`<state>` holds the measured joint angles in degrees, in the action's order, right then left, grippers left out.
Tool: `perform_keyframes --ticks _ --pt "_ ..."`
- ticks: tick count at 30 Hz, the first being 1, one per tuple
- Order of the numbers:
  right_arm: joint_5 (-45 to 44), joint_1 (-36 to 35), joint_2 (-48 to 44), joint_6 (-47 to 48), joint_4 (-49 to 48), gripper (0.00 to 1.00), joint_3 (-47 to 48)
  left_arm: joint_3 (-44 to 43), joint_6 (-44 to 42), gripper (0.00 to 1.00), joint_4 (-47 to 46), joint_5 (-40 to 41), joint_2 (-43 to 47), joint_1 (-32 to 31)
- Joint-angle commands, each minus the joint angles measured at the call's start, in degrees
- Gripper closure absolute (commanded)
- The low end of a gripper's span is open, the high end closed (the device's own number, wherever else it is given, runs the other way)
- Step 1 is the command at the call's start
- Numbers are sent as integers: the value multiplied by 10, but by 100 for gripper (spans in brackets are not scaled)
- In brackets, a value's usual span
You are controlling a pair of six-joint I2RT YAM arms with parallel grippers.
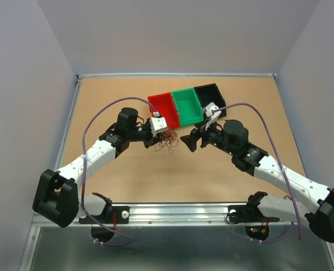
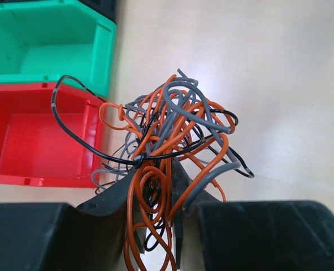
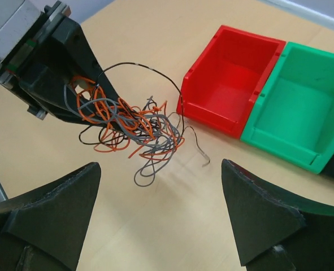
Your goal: Untangle the cables
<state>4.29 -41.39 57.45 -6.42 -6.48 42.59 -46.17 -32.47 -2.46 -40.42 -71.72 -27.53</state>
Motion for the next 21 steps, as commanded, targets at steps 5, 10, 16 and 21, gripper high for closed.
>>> perform_keyframes --ticks 5,10,16,21 --pt "27 -3 35 83 -116 12 12 -33 -111 72 95 -64 15 -10" --pt "44 -3 35 99 -201 20 -43 -47 -155 72 159 -94 13 -14" --pt "96 -2 63 122 -245 32 -57 -61 -183 72 198 -112 2 -17" --pt "131 -2 92 128 -258 32 -49 -65 -189 72 207 -116 -3 -18"
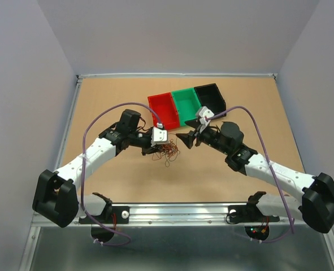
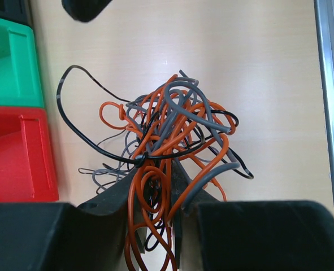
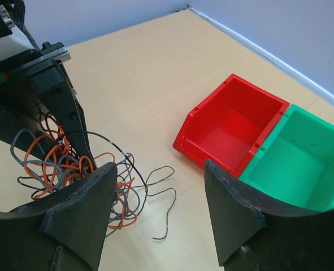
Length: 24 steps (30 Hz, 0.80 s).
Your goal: Untangle the cables
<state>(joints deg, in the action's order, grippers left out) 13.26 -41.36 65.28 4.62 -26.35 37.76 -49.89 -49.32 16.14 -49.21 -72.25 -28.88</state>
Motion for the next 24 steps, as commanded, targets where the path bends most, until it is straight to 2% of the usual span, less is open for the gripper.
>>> perform_keyframes --ticks 1,12,16,17,19,20,23,24 --pt "49 -2 20 21 -59 33 2 -28 -22 72 21 -27 3 -5" --pt "127 -3 98 8 -95 34 27 -28 -24 72 23 -30 2 -6" --pt "120 -4 123 -1 -121 52 36 -30 -25 72 26 -33 -3 -8" --pt "104 -3 125 -7 -138 74 34 -29 -28 72 29 -33 -3 -9" --pt "79 -3 122 -15 -160 97 24 -30 -29 72 30 -29 -3 -9" --pt "64 -3 116 -20 -166 100 19 -30 -25 72 28 -26 -3 -9" --pt "7 -3 79 -36 -176 99 -9 -24 7 77 -14 8 -1 -9" --pt "-49 -3 65 -44 -179 100 -21 -20 29 79 -29 23 2 -9"
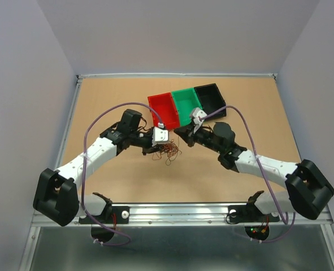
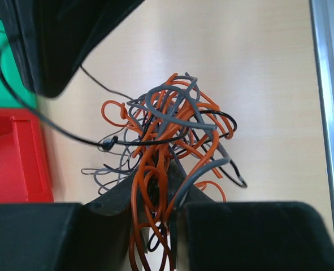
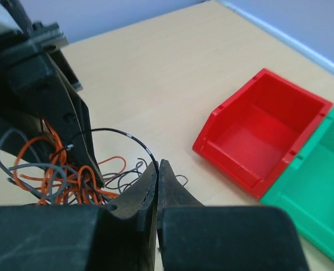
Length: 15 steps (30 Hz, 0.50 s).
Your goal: Untangle the cables
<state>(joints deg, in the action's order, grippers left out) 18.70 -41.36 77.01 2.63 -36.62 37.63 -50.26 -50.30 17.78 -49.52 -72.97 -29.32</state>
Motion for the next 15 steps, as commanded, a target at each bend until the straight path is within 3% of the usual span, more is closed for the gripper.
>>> perform_keyframes --ticks 1,2,4,7,11,15 --pt "-141 -3 -86 -52 -77 99 -28 -9 51 86 -80 60 10 -5" --pt "-215 -3 -102 -62 -77 99 -53 -3 68 90 -104 78 12 -4" --pt "-274 -2 -147 -81 -76 99 -82 7 105 100 -138 104 9 3" --pt "-409 -3 -245 -125 -56 99 -140 -4 125 100 -162 113 -5 25" --pt "-617 -2 -394 -200 78 99 -172 -22 175 100 -175 112 -33 65" --pt "-686 -3 -535 -235 197 99 -182 -47 209 100 -190 107 -62 106"
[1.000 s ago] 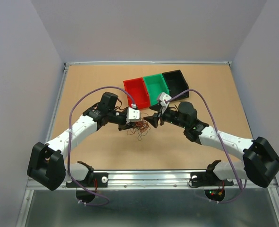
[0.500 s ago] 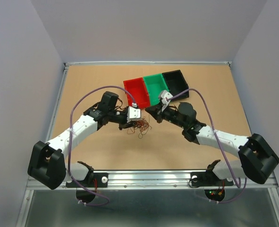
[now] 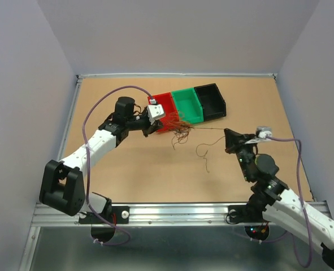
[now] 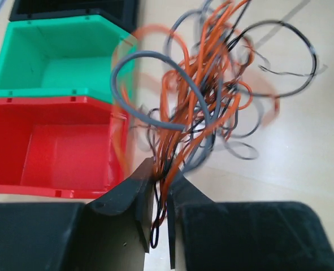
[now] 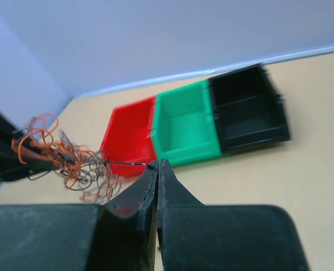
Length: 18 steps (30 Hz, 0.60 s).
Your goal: Untangle the cables
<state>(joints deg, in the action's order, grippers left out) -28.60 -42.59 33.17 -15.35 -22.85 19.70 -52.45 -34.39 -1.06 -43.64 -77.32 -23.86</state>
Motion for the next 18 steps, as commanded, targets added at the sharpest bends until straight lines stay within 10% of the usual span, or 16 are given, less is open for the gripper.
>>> perform_keyframes --ticks 1,8,18 --pt "-219 10 -149 -56 76 100 -5 -32 56 100 -3 52 -23 56" --pt "-205 10 -289 -69 185 100 -13 -49 120 100 -32 67 -50 106" --pt "37 10 4 -50 185 100 114 -31 79 95 -23 -12 -24 110"
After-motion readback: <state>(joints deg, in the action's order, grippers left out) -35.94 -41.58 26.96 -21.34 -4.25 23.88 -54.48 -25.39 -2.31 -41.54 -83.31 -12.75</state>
